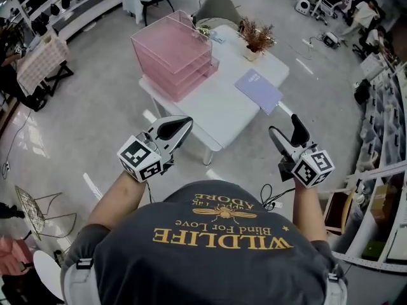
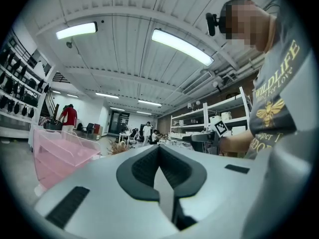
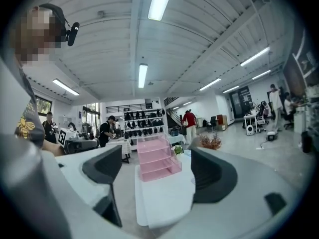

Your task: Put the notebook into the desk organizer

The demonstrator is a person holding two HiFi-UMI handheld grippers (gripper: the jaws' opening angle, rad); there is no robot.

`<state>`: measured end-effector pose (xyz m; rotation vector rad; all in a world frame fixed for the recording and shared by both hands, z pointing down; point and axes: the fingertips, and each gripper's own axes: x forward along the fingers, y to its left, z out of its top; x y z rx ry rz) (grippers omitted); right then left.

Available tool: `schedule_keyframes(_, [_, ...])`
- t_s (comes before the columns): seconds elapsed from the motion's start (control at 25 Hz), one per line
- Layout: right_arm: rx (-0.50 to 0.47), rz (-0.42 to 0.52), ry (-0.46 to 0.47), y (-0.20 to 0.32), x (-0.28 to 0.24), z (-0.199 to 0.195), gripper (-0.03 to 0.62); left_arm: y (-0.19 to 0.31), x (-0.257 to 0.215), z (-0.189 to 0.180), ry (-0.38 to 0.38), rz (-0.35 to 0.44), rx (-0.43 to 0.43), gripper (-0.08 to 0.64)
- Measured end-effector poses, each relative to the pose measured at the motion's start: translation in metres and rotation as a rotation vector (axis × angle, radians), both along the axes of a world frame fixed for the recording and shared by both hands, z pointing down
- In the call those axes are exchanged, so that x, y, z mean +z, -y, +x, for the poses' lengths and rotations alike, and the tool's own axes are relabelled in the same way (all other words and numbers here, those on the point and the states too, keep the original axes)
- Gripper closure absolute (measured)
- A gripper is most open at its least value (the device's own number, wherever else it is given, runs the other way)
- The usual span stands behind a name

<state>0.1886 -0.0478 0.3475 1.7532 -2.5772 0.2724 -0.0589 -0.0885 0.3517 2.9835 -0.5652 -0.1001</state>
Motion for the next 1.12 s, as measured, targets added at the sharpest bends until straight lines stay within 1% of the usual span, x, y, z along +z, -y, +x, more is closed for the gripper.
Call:
schedule_keyframes(0.16, [0.020, -0.012, 0.002, 0.044, -0.002, 0.019, 0.173, 0.048, -0.001, 0.013, -0.016, -0.018, 0.003, 0.558])
schedule_keyframes(0.28, [0.027, -0.021, 0.015, 0.075, 0.002, 0.043, 0.173, 0.076, 0.005, 0.031, -0.017, -0.036, 0.005, 0.558])
schedule_keyframes(0.44, [0.014, -0.030, 0.039, 0.108, 0.012, 0.079, 0.173, 0.105, 0.009, 0.062, -0.001, -0.038, -0.010, 0.558])
schedule_keyframes(0.52, [0.001, -0.036, 0.071, 0.132, 0.023, 0.106, 0.173, 0.125, 0.012, 0.086, 0.005, -0.034, -0.029, 0.558])
schedule_keyframes(0.6, [-0.019, -0.045, 0.115, 0.157, 0.036, 0.134, 0.173, 0.146, 0.014, 0.109, -0.002, -0.043, -0.066, 0.558])
schedule_keyframes(0.68, [-0.043, -0.070, 0.145, 0.179, 0.051, 0.160, 0.173, 0.163, 0.017, 0.128, -0.014, -0.072, -0.111, 0.558])
schedule_keyframes(0.8, [-0.052, -0.123, 0.181, 0.212, 0.070, 0.196, 0.173, 0.181, 0.023, 0.153, 0.005, -0.087, -0.151, 0.558])
schedule_keyframes(0.92, [0.000, -0.193, 0.237, 0.239, 0.101, 0.227, 0.173, 0.199, 0.037, 0.168, 0.030, -0.117, -0.153, 0.558])
schedule_keyframes(1.04, [0.078, -0.281, 0.296, 0.256, 0.143, 0.254, 0.173, 0.219, 0.058, 0.178, 0.032, -0.139, -0.121, 0.558])
schedule_keyframes(1.12, [0.142, -0.354, 0.354, 0.261, 0.177, 0.270, 0.173, 0.230, 0.074, 0.183, 0.032, -0.158, -0.086, 0.558])
